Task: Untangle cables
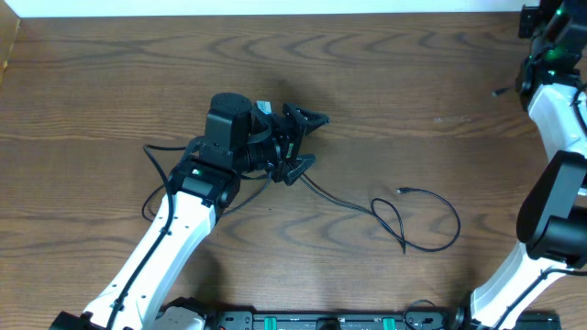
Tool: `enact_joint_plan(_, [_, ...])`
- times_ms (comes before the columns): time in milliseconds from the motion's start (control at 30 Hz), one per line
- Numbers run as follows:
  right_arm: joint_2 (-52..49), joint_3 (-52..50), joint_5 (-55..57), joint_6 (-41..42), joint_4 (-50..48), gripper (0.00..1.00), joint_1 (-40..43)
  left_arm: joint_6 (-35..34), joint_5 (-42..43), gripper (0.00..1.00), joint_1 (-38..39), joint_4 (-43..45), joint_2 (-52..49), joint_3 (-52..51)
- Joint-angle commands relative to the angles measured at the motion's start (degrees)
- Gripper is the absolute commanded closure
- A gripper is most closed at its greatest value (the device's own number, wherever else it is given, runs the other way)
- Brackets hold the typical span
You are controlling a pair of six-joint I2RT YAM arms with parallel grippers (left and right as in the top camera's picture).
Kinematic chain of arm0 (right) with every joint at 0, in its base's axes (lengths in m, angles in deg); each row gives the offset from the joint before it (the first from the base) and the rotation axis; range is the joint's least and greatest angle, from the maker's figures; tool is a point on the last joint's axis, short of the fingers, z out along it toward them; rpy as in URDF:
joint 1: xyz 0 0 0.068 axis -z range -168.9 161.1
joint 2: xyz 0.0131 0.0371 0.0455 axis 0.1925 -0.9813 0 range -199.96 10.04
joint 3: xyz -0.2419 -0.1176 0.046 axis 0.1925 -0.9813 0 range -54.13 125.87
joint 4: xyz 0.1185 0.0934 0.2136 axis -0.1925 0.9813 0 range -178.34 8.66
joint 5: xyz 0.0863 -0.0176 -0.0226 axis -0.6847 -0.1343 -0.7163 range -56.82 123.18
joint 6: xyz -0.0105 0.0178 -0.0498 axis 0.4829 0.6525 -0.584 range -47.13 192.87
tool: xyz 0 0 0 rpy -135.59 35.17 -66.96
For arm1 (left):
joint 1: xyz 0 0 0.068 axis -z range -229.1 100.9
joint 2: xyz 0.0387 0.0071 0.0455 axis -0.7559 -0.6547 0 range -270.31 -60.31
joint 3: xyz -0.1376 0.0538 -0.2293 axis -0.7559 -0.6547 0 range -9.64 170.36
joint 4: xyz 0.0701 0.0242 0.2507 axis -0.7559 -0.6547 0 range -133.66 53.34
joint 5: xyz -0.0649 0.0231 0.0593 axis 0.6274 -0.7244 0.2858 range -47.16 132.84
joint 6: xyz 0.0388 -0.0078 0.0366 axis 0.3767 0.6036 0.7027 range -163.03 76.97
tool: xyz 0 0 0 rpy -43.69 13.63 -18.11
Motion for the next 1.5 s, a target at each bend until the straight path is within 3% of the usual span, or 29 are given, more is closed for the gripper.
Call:
enact_joint_plan(0, [-4.8,0.5,0.3,3.3,4.5,0.99,0.9,1.0,0.1,0.09,-0.1,0.0,0.3,0.7])
enact_joint_plan(267, [-12.2,0.5,-9.5,15.9,14.8,0.98,0.2,1.0,0.1,0.10,-0.1,0.0,0.3,0.7])
enact_joint_plan(333, [-12.4,0.5,-9.4,17.5,15.5,0.86,0.0,1.0,0.1,0.09,-0.1,0.0,0.3,0.7])
enact_joint_plan(400, [-12.5,0.5,-8.5,18.8,16.0,0.81,0.1,1.0,0.1,0.09,-0.1,0.0,0.3,0.7])
enact_joint_plan(433, [-12.5,0.5,-7.8,19.7,16.1,0.75,0.2,1.0,0.1,0.10,-0.1,0.0,0.3,0.7])
enact_joint_plan(500, [-12.5,0.5,-7.0,21.0,16.4,0.50,0.4,1.0,0.1,0.10,-0.1,0.0,0.3,0.7])
enact_joint_plan(567, [-11.8,0.5,-7.4,21.0,17.3,0.32,0.5,1.0,0.1,0.09,-0.1,0.0,0.3,0.7])
enact_joint_plan(633, [-9.9,0.5,-7.6,21.0,19.1,0.04,0.5,1.0,0.1,0.09,-0.1,0.0,0.3,0.7])
enact_joint_plan(667, [-8.3,0.5,-7.8,21.2,20.3,0.01,0.5,1.0,0.1,0.10,-0.1,0.0,0.3,0.7])
enact_joint_plan(867, [4.1,0.5,-13.0,21.2,26.9,0.01,0.5,1.0,0.1,0.10,-0.1,0.0,0.3,0.7])
enact_joint_plan(1067, [15.8,0.5,-12.9,21.2,40.2,0.01,0.7,1.0,0.1,0.10,-0.1,0.0,0.3,0.7])
enact_joint_plan(1133, [16.7,0.5,-12.9,22.8,45.7,0.01,0.6,1.0,0.1,0.10,-0.1,0.0,0.3,0.7])
enact_joint_plan(1267, [15.8,0.4,-13.0,36.1,62.8,0.01,0.1,1.0,0.1,0.10,-0.1,0.0,0.3,0.7])
enact_joint_plan(1367, [14.3,0.0,-13.3,37.7,72.2,0.11,-1.3,1.0,0.1,0.09,-0.1,0.0,0.3,0.7])
enact_joint_plan(1467, [13.2,-0.4,-8.9,37.6,77.8,0.09,-3.0,1.0,0.1,0.10,-0.1,0.0,0.3,0.7])
